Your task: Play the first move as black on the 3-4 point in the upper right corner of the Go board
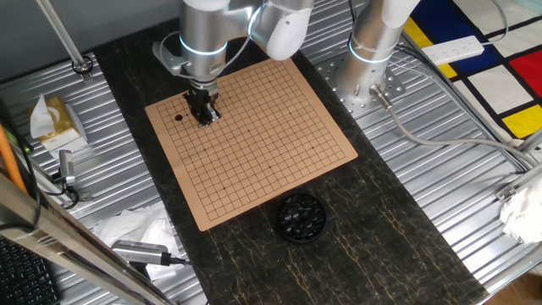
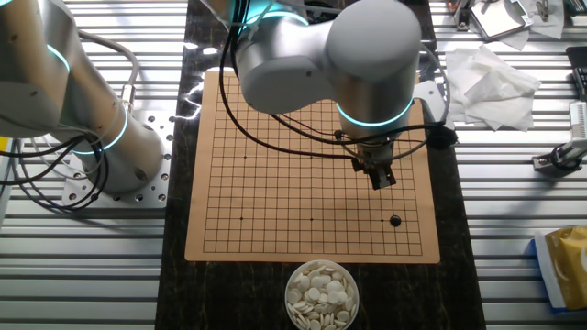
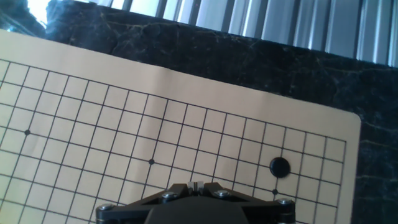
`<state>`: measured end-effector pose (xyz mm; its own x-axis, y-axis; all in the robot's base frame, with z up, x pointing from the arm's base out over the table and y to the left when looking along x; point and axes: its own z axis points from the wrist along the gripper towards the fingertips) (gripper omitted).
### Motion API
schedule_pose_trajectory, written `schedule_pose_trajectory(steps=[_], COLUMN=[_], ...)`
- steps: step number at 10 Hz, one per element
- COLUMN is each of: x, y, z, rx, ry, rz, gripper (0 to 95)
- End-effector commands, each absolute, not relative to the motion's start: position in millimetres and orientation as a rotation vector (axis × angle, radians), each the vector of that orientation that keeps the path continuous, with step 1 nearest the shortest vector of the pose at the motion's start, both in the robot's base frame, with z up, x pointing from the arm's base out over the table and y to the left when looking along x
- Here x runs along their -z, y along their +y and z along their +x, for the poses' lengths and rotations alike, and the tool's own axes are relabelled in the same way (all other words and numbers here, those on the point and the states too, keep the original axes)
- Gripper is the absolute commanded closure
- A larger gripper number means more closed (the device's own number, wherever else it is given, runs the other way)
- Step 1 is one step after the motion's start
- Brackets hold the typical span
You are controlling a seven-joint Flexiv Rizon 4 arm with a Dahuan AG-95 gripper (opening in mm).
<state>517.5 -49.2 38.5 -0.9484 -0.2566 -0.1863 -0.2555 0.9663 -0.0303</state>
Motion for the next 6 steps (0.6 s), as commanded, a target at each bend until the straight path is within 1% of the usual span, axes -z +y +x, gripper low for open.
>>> schedule_pose_trajectory(steps=[1, 6], x=[-38.3, -37.1], y=[-49.4, -48.1], z=[517.9, 518.2], rx=[0.011, 0.024], ry=[2.929, 2.928], rz=[-0.375, -0.371], gripper=[95.0, 95.0])
